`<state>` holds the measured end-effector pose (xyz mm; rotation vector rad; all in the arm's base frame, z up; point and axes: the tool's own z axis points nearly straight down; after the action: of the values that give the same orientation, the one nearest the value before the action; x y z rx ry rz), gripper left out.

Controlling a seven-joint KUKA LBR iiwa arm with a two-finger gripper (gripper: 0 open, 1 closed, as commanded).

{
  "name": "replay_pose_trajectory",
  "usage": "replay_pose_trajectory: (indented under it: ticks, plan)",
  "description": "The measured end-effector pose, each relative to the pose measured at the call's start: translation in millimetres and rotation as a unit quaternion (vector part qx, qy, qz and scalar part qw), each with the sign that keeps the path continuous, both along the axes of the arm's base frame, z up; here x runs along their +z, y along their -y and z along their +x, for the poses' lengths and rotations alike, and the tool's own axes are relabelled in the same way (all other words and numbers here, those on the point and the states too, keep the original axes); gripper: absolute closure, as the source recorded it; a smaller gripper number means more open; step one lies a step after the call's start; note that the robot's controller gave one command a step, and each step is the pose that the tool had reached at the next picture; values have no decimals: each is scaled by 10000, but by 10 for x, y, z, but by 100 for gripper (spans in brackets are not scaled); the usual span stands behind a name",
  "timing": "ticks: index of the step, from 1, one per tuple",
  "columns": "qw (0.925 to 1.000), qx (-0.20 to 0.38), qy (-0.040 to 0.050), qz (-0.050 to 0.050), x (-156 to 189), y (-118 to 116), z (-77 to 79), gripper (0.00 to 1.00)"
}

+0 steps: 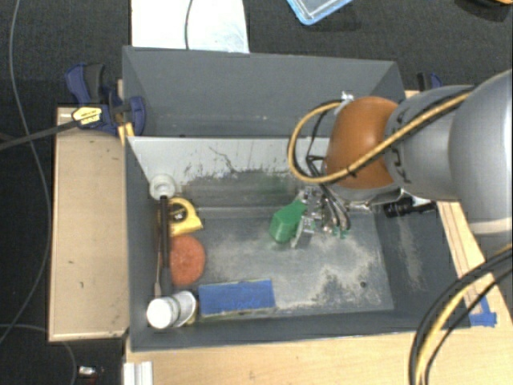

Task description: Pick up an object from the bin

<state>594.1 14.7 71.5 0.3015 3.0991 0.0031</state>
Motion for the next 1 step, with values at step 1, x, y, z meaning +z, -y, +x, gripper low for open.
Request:
replay_pose_trajectory:
  ticks: [1]
  plan:
    - [10000,3,0,-1,0,1,0,100]
